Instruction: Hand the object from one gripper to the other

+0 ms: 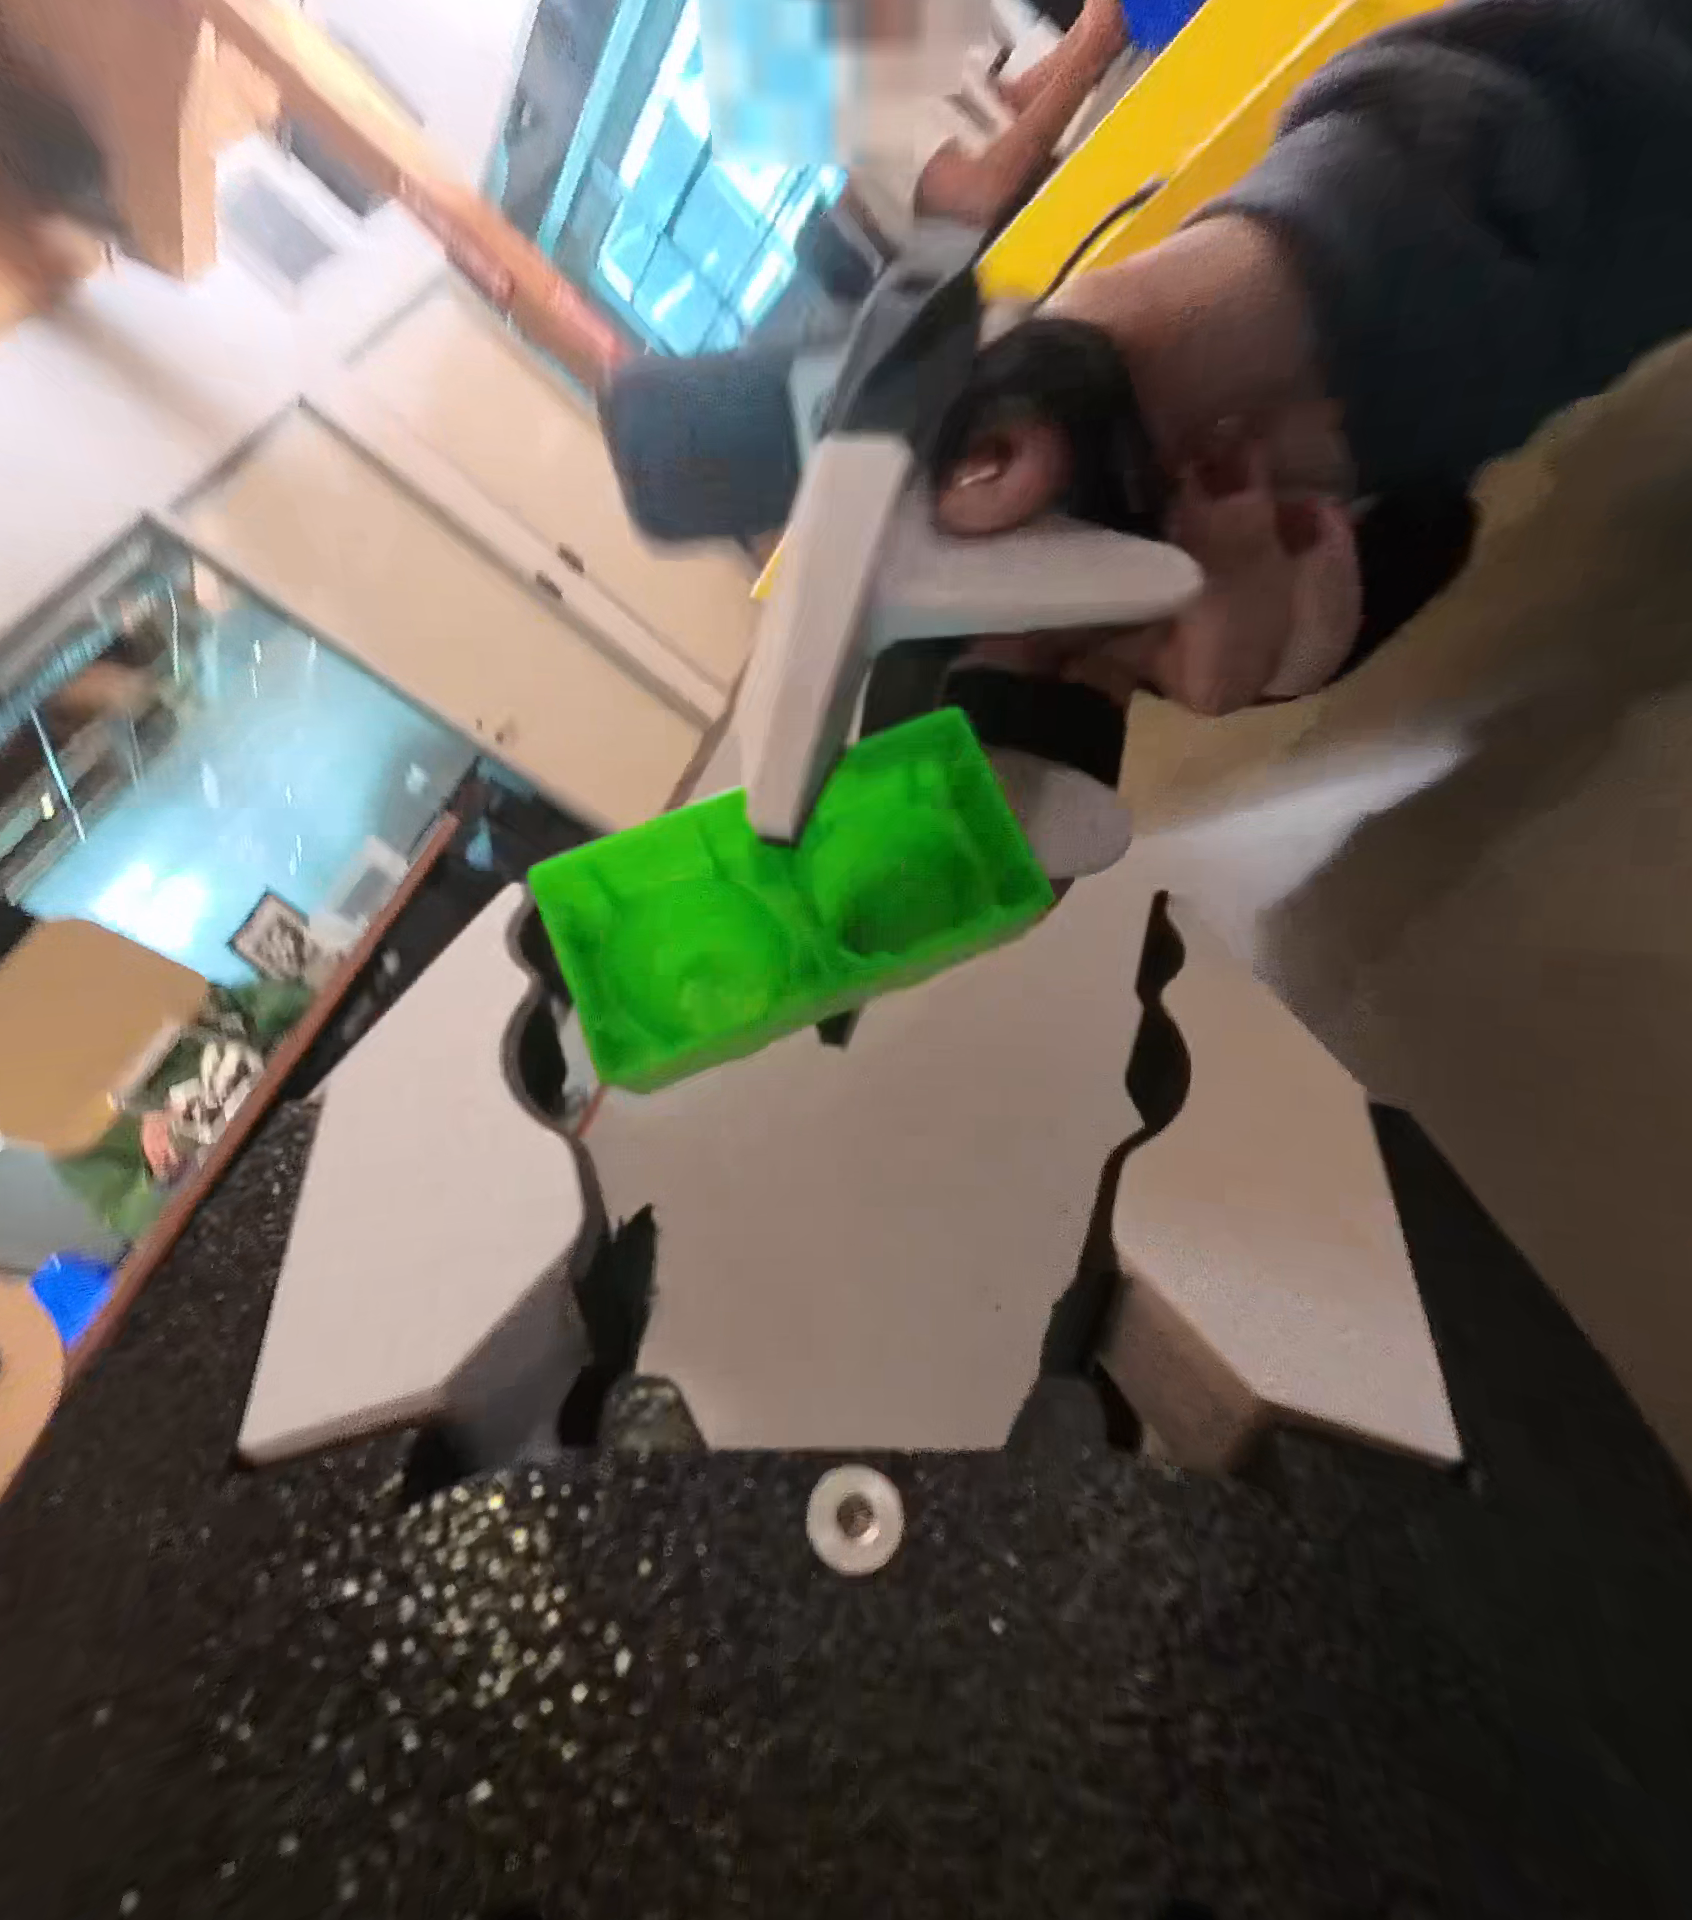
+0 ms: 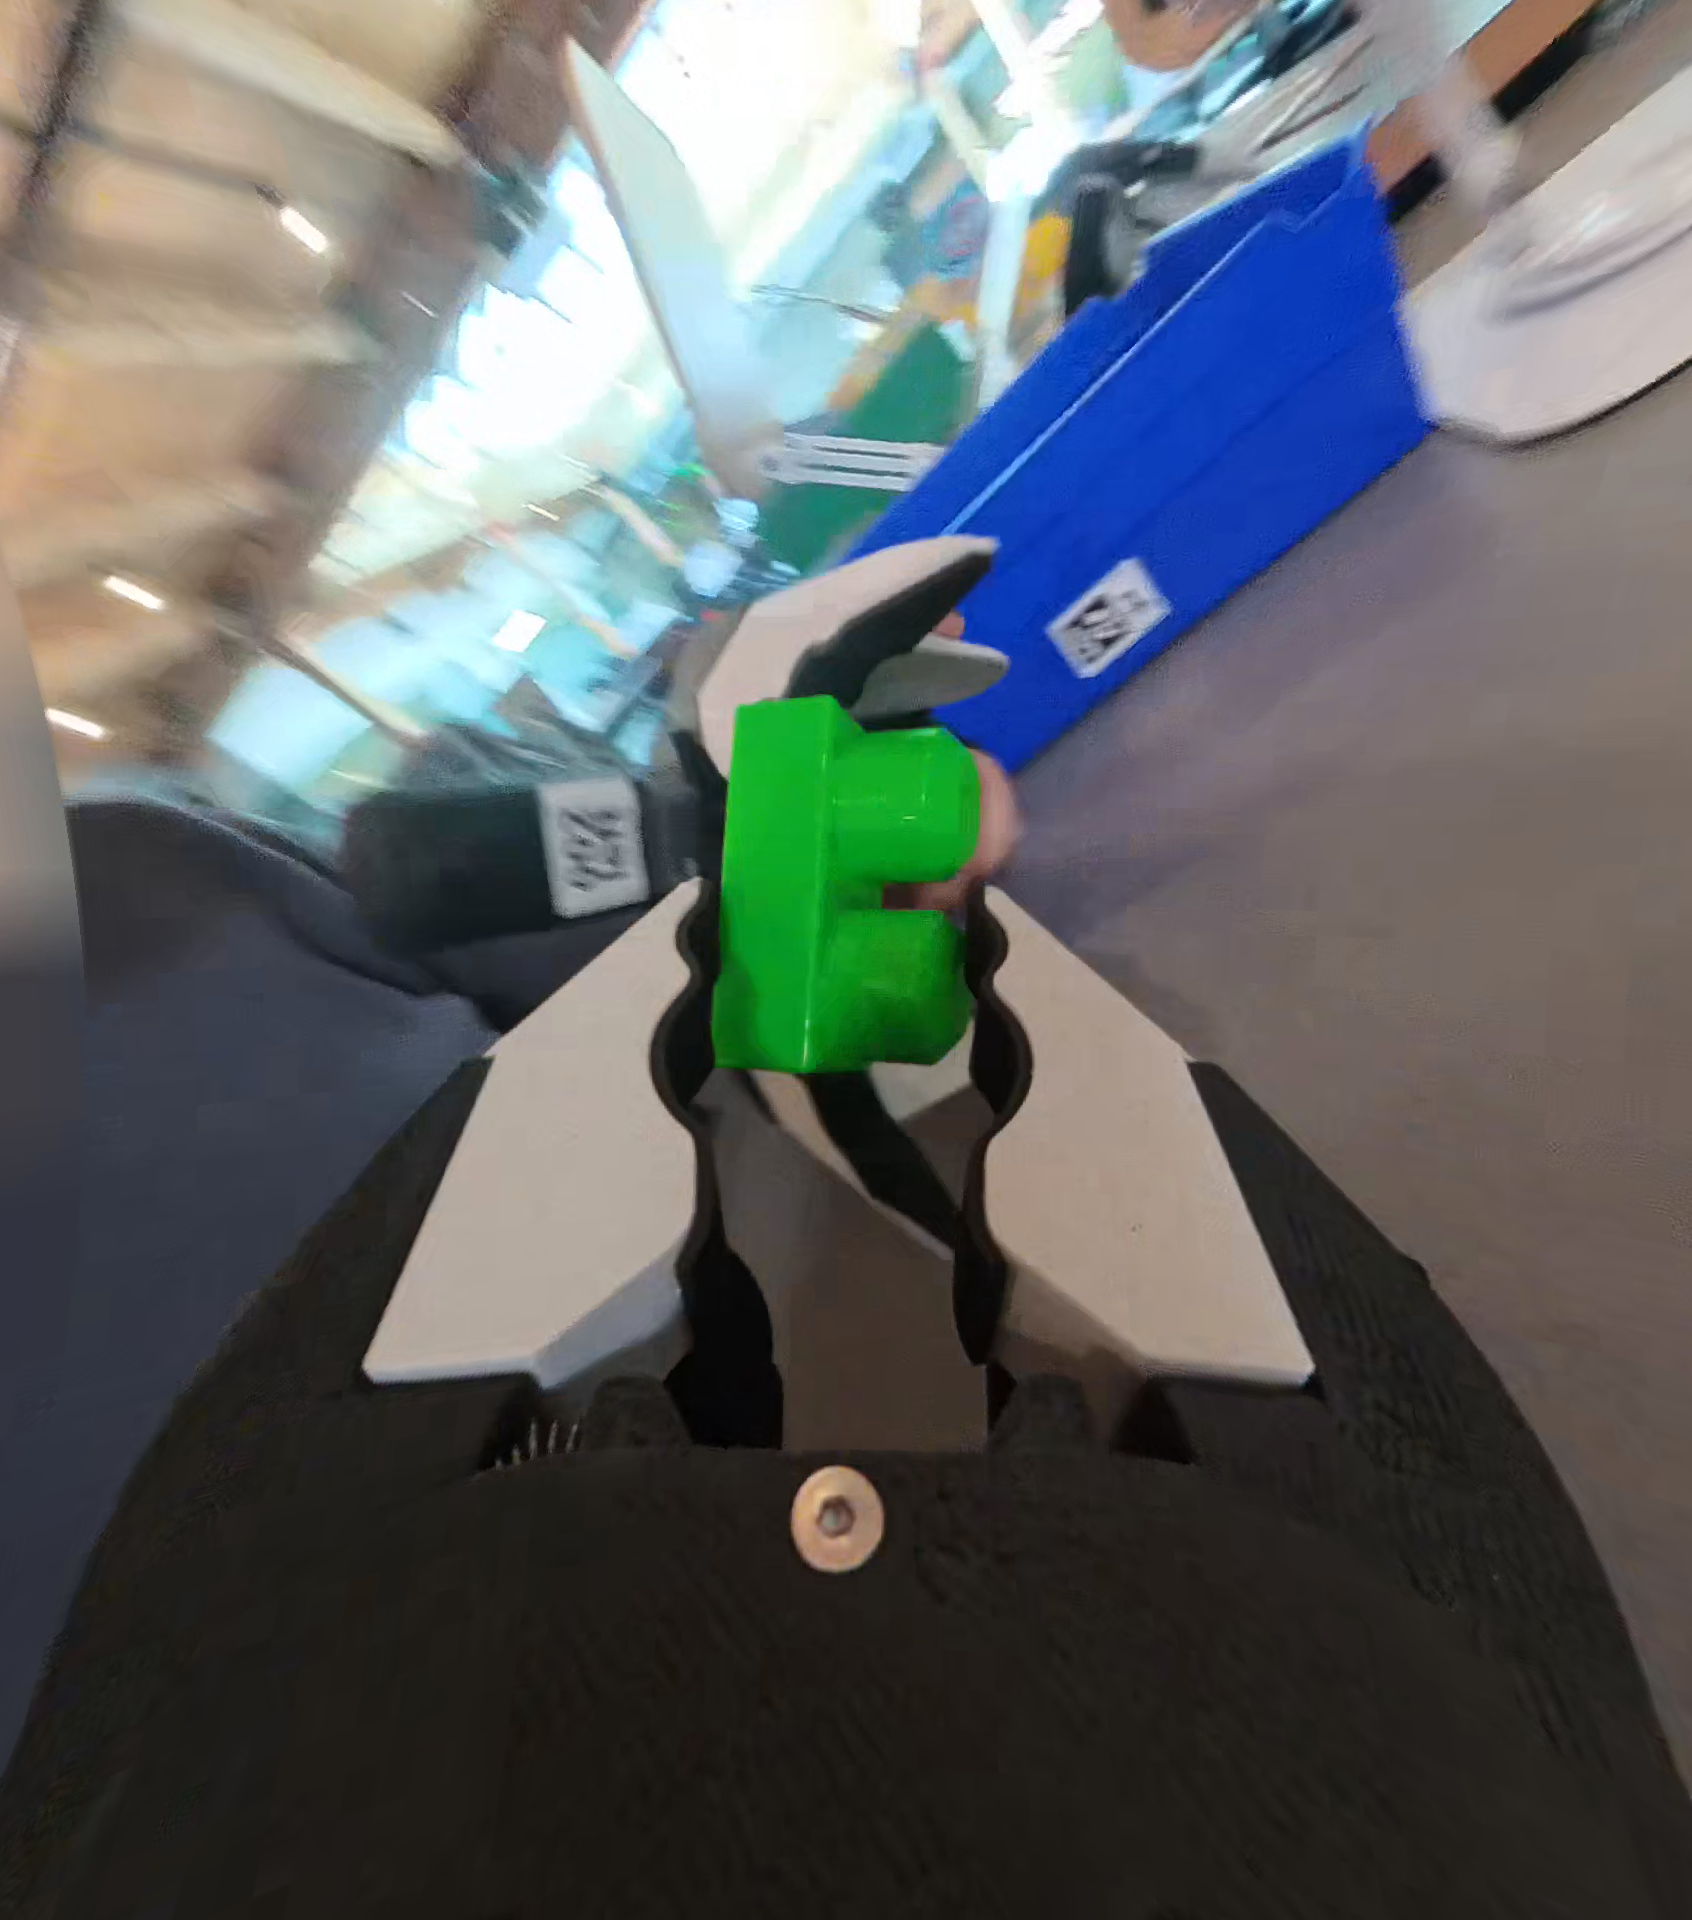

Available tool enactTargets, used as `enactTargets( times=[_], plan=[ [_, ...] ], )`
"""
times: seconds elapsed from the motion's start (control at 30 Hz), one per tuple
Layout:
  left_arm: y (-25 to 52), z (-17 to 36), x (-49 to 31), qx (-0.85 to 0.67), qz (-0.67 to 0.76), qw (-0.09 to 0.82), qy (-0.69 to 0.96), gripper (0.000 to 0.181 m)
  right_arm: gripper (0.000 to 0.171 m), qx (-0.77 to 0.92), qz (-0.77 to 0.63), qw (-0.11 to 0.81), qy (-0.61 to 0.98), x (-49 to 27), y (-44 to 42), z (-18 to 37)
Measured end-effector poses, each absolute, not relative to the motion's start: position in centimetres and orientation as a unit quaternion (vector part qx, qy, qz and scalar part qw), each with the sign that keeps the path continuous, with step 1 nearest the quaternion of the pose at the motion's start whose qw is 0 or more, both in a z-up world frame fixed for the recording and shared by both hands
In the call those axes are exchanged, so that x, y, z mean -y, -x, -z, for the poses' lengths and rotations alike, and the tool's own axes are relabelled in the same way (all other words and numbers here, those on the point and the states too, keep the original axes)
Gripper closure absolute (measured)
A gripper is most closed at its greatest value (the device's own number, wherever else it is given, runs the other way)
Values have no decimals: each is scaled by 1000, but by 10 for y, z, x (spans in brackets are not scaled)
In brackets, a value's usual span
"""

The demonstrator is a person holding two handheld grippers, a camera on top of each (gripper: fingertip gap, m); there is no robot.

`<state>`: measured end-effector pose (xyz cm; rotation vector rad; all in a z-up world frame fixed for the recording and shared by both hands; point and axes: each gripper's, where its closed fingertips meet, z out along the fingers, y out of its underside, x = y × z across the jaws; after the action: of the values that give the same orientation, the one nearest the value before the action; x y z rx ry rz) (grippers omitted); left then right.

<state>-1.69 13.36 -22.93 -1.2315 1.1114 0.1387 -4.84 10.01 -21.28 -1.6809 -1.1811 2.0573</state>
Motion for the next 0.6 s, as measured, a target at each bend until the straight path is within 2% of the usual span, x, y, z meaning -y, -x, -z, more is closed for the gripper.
enactTargets(
  times=[0.13, 0.23, 0.33, 0.4, 0.47, 0.53, 0.6],
  plan=[
    [0, 225, -107, -551, -28, 685, 476, 93, 125, 401, -742, -51, 535, -75, 31, 218],
    [-6, 238, -90, -604, 13, 645, 467, 119, 125, 451, -713, -98, 527, -55, 20, 229],
    [-10, 241, -78, -631, 41, 626, 458, 137, 125, 470, -697, -115, 529, -49, 13, 232],
    [-3, 240, -91, -605, 29, 620, 499, 144, 125, 440, -713, -81, 540, -66, 17, 225],
    [7, 239, -108, -558, 28, 616, 555, 146, 127, 408, -722, 0, 558, -94, 26, 219],
    [18, 240, -122, -504, 54, 608, 612, 146, 109, 415, -706, 117, 562, -117, 31, 213],
    [24, 239, -128, -451, 125, 591, 657, 147, 101, 449, -666, 242, 544, -131, 30, 205]
  ],
)
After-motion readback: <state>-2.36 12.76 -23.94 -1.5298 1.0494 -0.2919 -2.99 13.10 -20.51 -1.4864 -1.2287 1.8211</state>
